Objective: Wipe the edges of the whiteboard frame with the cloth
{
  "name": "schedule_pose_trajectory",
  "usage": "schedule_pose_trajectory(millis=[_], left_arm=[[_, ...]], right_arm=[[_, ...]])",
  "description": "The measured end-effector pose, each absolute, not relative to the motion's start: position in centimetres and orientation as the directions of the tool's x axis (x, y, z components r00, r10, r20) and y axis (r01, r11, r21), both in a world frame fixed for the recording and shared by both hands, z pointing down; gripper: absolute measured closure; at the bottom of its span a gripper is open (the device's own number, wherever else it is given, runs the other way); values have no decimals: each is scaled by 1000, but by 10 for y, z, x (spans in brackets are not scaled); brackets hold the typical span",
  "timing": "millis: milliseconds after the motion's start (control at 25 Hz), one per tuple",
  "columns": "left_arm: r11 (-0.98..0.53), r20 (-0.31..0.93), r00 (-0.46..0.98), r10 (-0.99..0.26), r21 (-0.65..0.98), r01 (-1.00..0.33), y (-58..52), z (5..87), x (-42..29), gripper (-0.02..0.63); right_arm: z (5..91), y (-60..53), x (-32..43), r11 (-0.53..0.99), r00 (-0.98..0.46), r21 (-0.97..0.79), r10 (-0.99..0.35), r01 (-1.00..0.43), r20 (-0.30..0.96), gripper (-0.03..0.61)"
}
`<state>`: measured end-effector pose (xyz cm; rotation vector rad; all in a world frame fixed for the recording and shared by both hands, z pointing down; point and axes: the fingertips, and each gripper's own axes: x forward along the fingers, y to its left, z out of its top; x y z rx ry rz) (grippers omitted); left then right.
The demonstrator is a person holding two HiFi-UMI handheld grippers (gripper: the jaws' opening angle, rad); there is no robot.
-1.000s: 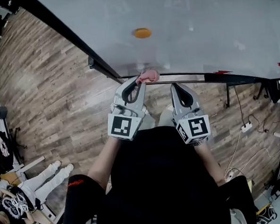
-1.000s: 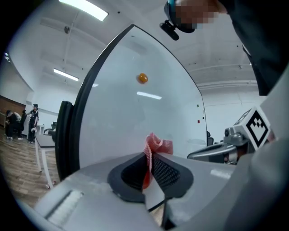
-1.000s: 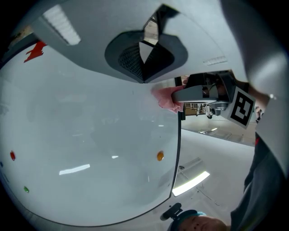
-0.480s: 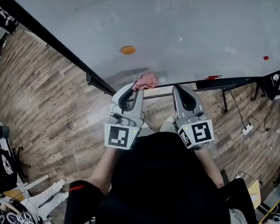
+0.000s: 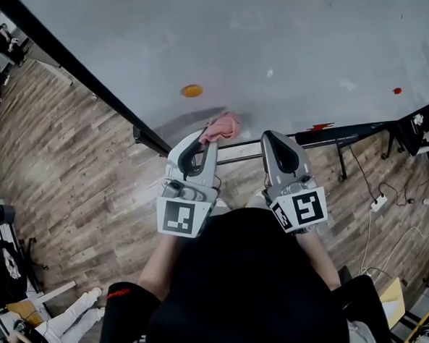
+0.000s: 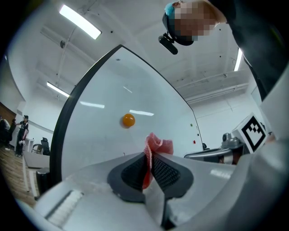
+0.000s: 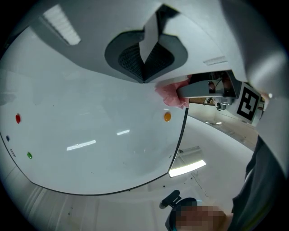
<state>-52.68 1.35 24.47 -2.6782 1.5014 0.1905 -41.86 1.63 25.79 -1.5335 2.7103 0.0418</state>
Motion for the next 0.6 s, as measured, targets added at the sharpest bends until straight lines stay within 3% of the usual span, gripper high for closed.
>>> schedule_pose_trajectory(millis=[600], left_arm=[[-528, -135, 525, -841, -14, -849, 16, 247, -525, 586]], right_arm=[[254, 18, -418, 512, -512, 22, -858, -859, -38, 578]])
